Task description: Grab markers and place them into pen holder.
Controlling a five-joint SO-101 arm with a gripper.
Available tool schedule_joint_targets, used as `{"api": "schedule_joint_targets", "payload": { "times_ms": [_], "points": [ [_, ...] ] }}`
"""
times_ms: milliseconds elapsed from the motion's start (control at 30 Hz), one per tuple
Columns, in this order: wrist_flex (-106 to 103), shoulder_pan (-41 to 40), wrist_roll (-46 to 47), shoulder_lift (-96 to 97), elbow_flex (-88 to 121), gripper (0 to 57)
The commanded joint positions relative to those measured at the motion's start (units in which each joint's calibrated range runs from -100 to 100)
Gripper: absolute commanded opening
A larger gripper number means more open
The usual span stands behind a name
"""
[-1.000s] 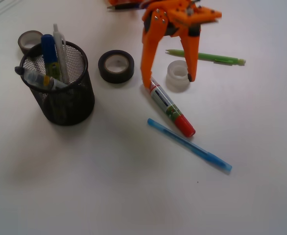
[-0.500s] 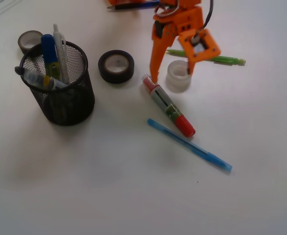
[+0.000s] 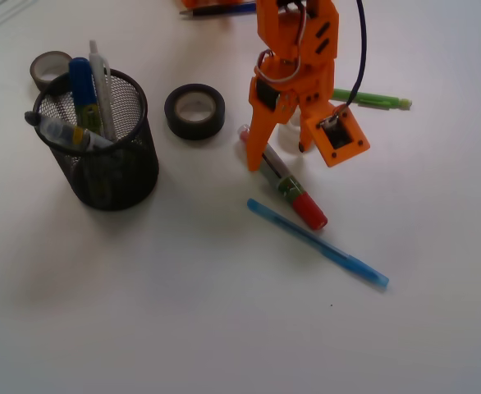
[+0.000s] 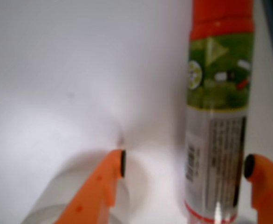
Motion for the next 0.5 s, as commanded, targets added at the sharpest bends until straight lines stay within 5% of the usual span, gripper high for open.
{"api": "schedule_joint_targets", "payload": {
  "times_ms": [0,267,467],
  "points": [
    [0.2,-0.3,0.0,1.4,-4.2,25.9],
    [-0.1,-0.1,-0.1,1.7,-4.4,25.1],
    [-0.3,-0.3,0.0,1.5,-4.4,7.0]
  ]
}}
